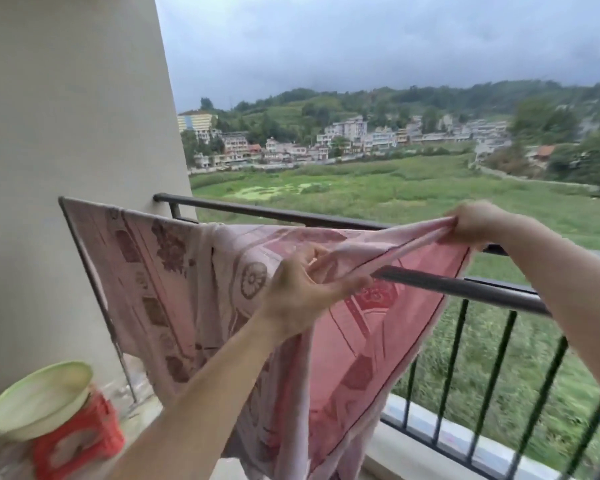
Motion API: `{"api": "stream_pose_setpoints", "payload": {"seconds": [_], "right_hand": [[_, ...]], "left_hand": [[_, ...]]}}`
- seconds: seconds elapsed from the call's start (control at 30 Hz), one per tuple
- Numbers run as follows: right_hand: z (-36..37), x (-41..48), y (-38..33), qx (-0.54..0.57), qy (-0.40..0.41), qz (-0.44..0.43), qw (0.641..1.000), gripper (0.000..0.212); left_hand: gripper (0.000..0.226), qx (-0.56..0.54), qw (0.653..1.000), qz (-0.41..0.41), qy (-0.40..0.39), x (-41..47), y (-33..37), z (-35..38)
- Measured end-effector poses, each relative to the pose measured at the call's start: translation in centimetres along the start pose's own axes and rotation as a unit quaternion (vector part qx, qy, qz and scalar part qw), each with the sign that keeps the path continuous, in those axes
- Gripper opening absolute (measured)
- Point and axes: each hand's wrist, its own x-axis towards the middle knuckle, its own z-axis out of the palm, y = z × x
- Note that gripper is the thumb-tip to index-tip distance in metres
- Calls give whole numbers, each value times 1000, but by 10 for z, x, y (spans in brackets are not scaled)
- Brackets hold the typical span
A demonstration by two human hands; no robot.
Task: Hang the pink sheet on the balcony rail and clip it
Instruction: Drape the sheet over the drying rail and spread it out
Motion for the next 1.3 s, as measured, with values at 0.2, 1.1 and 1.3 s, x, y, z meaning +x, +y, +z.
{"api": "stream_pose_setpoints", "payload": {"seconds": [0.2,1.1,1.3], "right_hand": [[-15,-92,70,-44,116,54,991,14],[-39,-345,424,88,133,166,973,17],[-5,-367,492,419,54,205,883,22]], "left_hand": [[18,57,996,66,-22,-66,11,86],[30,95,980,97,-145,-231,217,447],[42,170,963,-13,-206,-227,217,506]]}}
